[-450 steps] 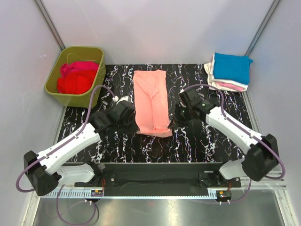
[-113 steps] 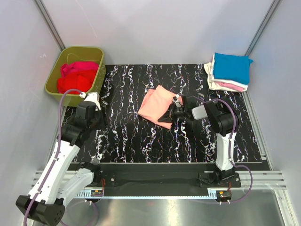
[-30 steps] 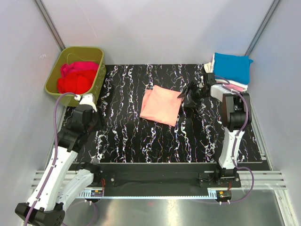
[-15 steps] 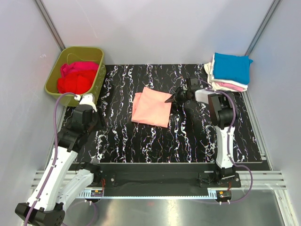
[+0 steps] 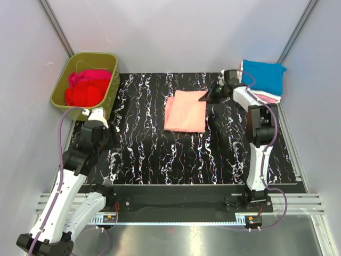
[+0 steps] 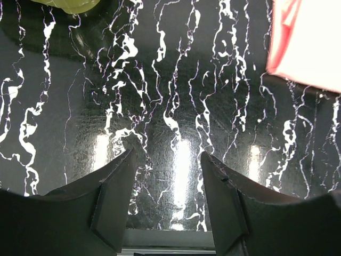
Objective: Fold and stack the t-shirts
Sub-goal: Neatly place the folded tshirt to the corner
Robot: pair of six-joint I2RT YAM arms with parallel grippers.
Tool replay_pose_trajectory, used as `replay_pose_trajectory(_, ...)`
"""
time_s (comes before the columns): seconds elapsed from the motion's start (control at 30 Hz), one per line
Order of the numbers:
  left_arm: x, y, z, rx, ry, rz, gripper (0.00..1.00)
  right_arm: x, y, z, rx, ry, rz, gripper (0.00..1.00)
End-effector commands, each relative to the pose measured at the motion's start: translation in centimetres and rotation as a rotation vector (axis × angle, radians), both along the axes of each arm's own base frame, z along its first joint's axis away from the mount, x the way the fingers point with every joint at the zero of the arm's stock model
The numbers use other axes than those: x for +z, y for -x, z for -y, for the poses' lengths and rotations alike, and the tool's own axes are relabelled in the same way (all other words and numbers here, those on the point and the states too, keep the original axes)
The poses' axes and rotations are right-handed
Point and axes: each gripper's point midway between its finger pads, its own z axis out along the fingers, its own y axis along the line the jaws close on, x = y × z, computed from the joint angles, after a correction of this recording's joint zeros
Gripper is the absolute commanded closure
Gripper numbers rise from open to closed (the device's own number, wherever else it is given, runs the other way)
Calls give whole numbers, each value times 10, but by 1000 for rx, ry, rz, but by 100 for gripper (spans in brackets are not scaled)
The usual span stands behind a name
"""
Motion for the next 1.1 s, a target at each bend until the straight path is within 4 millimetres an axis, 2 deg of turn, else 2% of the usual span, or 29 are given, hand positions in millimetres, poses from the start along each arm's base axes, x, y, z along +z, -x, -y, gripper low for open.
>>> replay_pose_trajectory(0.0, 24, -3, -3, 24, 17, 80, 43, 72, -16, 42, -10, 178, 195, 100)
replay_pose_trajectory(0.07, 22, -5, -3, 26, 18, 89, 43, 77, -16, 56, 0, 257, 208, 100)
replay_pose_trajectory(0.1, 21, -5, -3, 23, 18, 96, 43, 88, -26, 67, -21, 301, 244, 100)
replay_pose_trajectory(0.13, 19, -6, -2, 17, 17, 96, 43, 89, -24, 72, -12, 332, 234, 100)
replay_pose_trajectory(0.2, 17, -7, -2, 16, 10, 86, 43, 103, -36, 89, -15, 412, 285, 100)
replay_pose_trajectory(0.27, 16, -8, -1, 13, 13, 83, 43, 107, -39, 102, -11, 465, 297, 100)
replay_pose_trajectory(0.33, 14, -8, -1, 11, 12, 77, 43, 119, -48, 119, -41, 506, 327, 100)
replay_pose_trajectory(0.43, 13, -9, 0, 7, 12, 72, 43, 133, -55, 138, -57, 550, 358, 100)
replay_pose_trajectory(0.47, 13, -9, 0, 8, 12, 74, 44, 138, -56, 138, -50, 561, 375, 100)
replay_pose_trajectory(0.5, 12, -10, 0, 6, 11, 69, 44, 146, -61, 156, -80, 573, 388, 100)
replay_pose_trajectory(0.77, 5, -13, 1, 7, 4, 39, 44, 182, -63, 187, -99, 619, 453, 100)
replay_pose_trajectory(0.9, 4, -13, 1, 9, 2, 35, 44, 207, -63, 211, -142, 624, 499, 100)
replay_pose_trajectory(1.07, 2, -14, 1, 9, 0, 26, 44, 235, -62, 227, -165, 621, 562, 100)
